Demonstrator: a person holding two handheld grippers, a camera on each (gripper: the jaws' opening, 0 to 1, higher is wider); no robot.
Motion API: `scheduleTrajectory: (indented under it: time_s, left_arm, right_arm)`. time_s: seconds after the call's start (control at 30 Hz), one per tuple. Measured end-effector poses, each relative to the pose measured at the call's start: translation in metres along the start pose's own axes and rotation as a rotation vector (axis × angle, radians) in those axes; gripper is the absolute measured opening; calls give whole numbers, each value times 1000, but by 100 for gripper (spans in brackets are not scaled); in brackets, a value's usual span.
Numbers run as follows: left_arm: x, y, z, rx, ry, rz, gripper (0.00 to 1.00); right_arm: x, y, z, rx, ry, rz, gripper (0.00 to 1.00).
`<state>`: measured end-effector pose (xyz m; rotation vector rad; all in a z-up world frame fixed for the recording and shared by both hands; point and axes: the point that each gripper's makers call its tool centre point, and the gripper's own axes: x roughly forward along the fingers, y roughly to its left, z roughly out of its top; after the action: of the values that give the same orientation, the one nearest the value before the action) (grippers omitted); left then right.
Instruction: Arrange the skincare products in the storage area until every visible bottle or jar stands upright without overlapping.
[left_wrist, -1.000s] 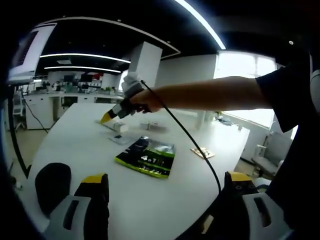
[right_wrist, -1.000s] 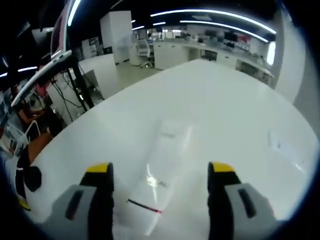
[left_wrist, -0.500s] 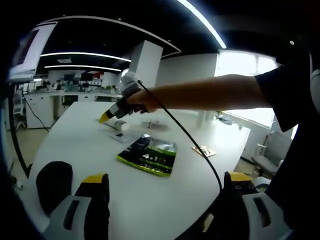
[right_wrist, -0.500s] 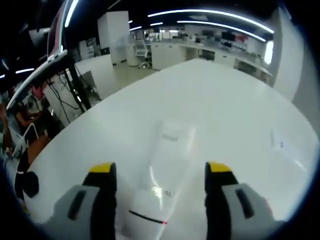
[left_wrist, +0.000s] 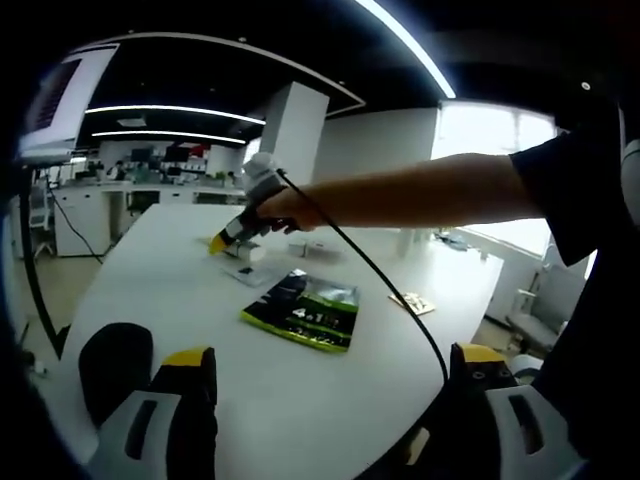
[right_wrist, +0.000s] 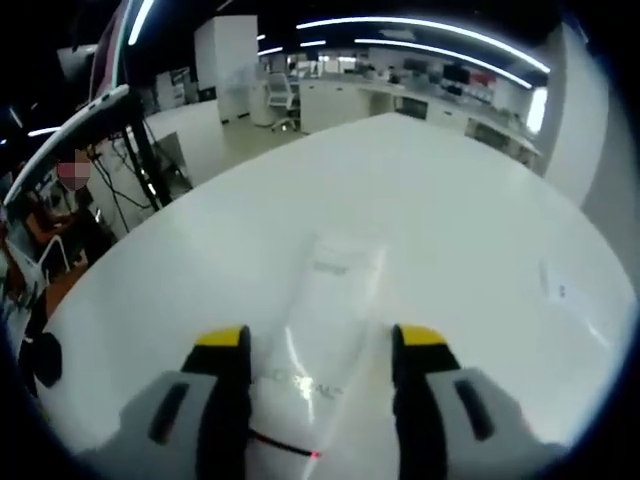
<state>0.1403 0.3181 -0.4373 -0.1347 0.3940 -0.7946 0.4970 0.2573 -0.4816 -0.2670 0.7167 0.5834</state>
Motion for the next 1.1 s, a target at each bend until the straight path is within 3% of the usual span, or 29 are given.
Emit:
scheduleTrajectory:
  time_s: [0.1,0.53,0.93,1.1]
  left_arm:
    - [-1,0,-1,2,1,1,99]
    - [0,-2,-3,5,11,-6,97]
    - [3,-6,-5,7,21,-17,95]
    - [2,-5,-4,7,21,-15,94]
  right_arm:
    - [-3,0,1,-15,-6,8,38]
    - [-7,3,0,-28,-7,17,34]
    - [-5,11,3,-98,-15,44,19]
    - [-11,14,3,-96,-52,54,15]
